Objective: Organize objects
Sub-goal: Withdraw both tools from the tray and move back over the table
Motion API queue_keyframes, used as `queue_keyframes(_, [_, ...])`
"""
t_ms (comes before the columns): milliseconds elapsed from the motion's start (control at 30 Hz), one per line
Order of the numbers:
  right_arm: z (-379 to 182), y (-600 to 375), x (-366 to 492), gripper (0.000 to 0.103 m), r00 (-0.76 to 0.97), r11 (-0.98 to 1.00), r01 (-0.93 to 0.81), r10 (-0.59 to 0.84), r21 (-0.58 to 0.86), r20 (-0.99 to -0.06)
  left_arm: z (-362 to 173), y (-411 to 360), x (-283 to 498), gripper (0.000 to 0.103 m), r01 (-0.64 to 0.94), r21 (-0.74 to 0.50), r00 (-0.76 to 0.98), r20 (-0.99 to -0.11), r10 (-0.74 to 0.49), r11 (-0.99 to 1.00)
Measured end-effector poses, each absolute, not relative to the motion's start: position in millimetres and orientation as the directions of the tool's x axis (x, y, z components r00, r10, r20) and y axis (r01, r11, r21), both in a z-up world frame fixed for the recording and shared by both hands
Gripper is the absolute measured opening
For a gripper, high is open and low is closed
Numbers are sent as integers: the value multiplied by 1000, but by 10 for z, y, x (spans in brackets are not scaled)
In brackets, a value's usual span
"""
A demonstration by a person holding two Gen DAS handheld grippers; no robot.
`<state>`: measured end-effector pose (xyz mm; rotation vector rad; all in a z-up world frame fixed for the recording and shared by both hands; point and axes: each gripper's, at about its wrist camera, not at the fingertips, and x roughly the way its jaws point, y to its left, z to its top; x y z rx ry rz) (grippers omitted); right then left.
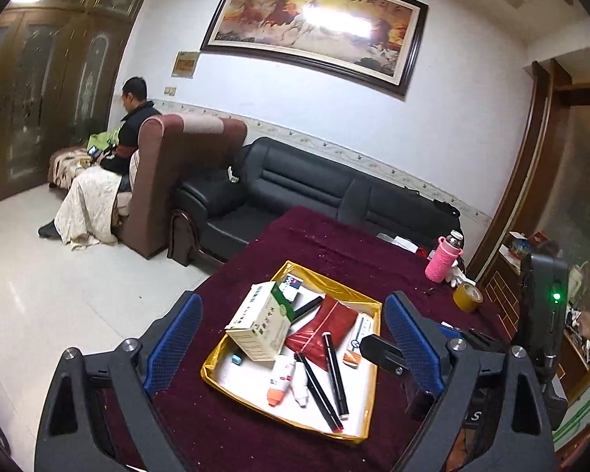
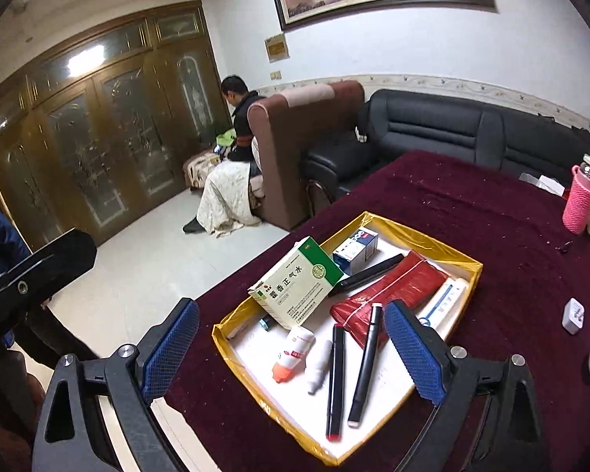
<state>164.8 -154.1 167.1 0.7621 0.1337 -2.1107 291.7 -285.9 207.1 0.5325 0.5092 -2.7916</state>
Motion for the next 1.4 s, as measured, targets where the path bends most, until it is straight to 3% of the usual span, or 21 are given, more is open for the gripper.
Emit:
queue_keyframes(433, [1740, -930, 1704, 102, -527, -696, 692, -669, 194, -524, 2036, -2483, 2830, 97, 221, -254, -903, -417, -100, -942])
queue_keyframes(1033, [1322, -1060, 1278, 102, -464, -702, 674, -644, 229, -608, 1630, -2705, 2405, 97, 285, -288, -842, -531, -95, -914])
queue_keyframes(1400, [1170, -890, 1039, 102, -478, -744, 620, -609, 247, -633, 1427, -2643, 2105, 97, 253, -319, -809, -588, -18, -913])
